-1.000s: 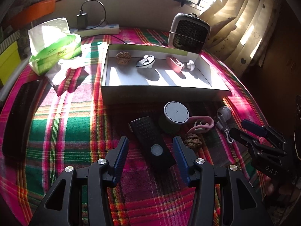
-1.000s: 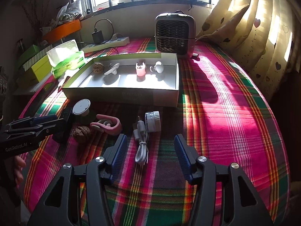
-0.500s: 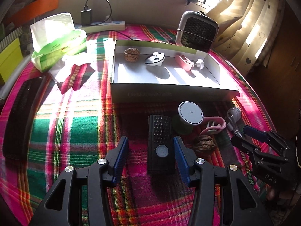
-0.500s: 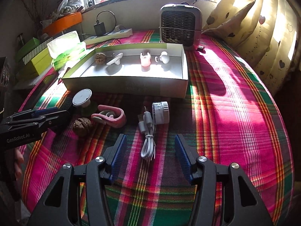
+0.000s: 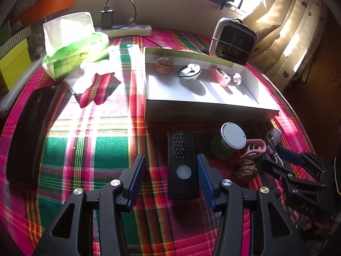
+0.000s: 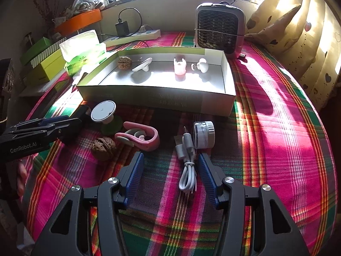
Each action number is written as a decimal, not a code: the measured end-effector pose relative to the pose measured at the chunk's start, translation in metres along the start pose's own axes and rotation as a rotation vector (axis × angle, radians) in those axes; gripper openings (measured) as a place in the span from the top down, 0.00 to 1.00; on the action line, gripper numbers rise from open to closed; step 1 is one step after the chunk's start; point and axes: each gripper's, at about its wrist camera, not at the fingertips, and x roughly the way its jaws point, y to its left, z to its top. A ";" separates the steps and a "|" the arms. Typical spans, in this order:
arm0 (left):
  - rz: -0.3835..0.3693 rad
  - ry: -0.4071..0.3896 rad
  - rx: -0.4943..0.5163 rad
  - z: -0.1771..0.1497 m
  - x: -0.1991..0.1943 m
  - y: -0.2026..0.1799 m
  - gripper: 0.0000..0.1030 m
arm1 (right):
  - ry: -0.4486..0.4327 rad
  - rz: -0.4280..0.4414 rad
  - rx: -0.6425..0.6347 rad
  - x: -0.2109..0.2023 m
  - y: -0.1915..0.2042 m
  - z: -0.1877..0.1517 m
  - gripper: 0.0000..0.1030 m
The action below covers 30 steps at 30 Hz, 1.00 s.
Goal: Organize objects
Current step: 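Grasp the black rectangular remote with the left tool while the right tool grasps the white cable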
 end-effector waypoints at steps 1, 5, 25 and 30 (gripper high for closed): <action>0.002 -0.001 0.005 0.000 0.000 -0.001 0.54 | -0.001 0.010 -0.001 0.000 0.001 0.000 0.48; 0.021 -0.010 0.030 -0.001 0.001 -0.004 0.54 | -0.001 0.022 -0.009 0.001 0.004 0.001 0.57; 0.067 -0.027 0.031 0.000 0.005 -0.008 0.55 | 0.006 -0.047 -0.035 0.007 0.003 0.008 0.81; 0.084 -0.028 0.037 0.000 0.005 -0.009 0.56 | 0.006 -0.045 -0.033 0.007 0.002 0.008 0.82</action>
